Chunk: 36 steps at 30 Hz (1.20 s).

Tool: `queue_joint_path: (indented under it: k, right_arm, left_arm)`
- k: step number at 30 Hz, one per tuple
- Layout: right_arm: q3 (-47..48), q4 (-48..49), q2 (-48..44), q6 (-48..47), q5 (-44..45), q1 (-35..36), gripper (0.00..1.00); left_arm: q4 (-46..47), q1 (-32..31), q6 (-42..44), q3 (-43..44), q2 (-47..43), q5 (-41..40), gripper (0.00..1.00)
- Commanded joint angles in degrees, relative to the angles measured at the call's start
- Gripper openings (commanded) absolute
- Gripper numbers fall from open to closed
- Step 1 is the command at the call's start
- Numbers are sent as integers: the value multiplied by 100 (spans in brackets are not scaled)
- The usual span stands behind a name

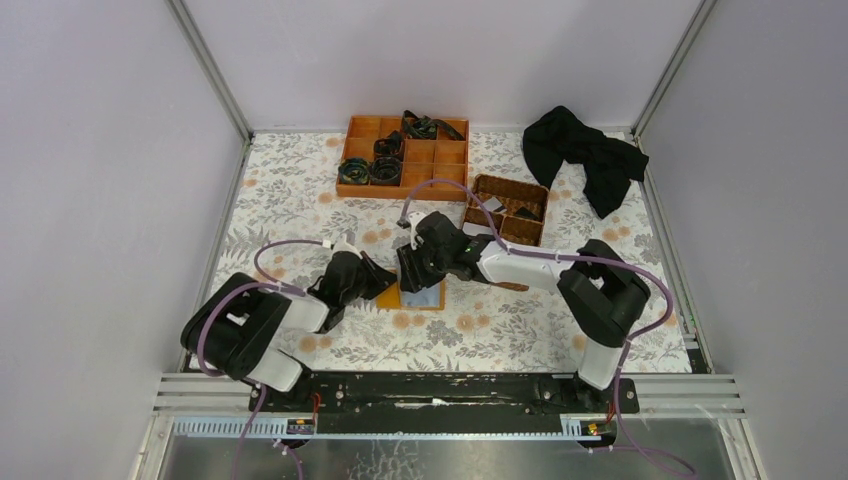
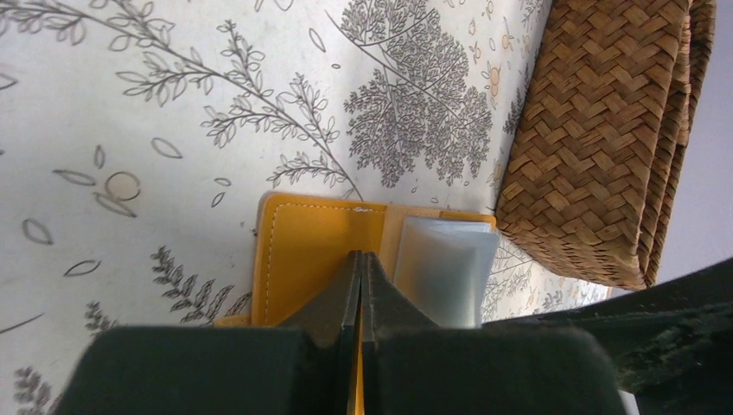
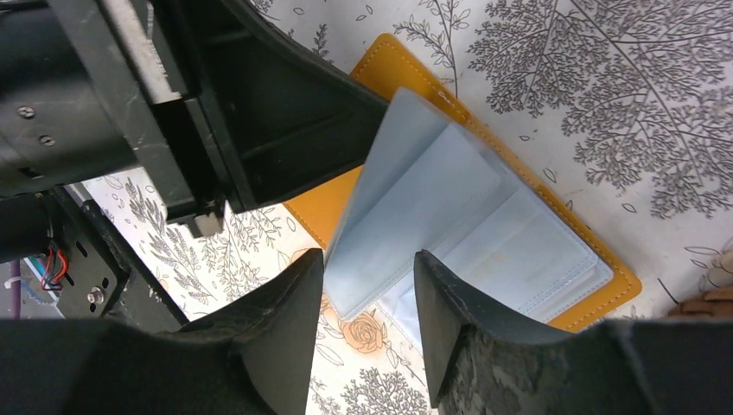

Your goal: Take the credit cards out of the card holder

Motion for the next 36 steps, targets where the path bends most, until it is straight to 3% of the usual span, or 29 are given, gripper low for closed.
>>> queue_joint_path:
  k: [1, 8, 13, 16, 18, 21, 29, 36]
  right_arm:
    - [337, 147, 205, 41, -159, 67, 50]
    - [621, 147, 449, 27, -216, 71, 50]
    - [707, 187, 480, 57, -347, 96, 50]
    - [720, 215, 527, 77, -377, 113, 50]
    - [726, 245, 562, 90, -387, 116, 50]
    - [767, 301, 622, 114, -435, 124, 49]
    - [1141, 316, 797, 154, -589, 151, 49]
    - [1594, 269, 1236, 149, -651, 236, 49]
  left_arm:
    - [-551, -44, 222, -142, -337, -271, 0]
    - [-1182, -46, 436, -133, -1142, -453, 0]
    - [-2272, -49, 655, 91, -2070, -757, 2]
    - [-2760, -46, 739, 121, -2652, -1106, 16]
    - [-2847, -46, 778, 84, -2988, -1257, 48]
    - [-2851, -46, 848, 61, -3199, -1264, 71]
    - [-2696, -46, 790, -28, -3271, -1160, 100]
    - [-2834, -46, 680, -147, -3777, -1418, 100]
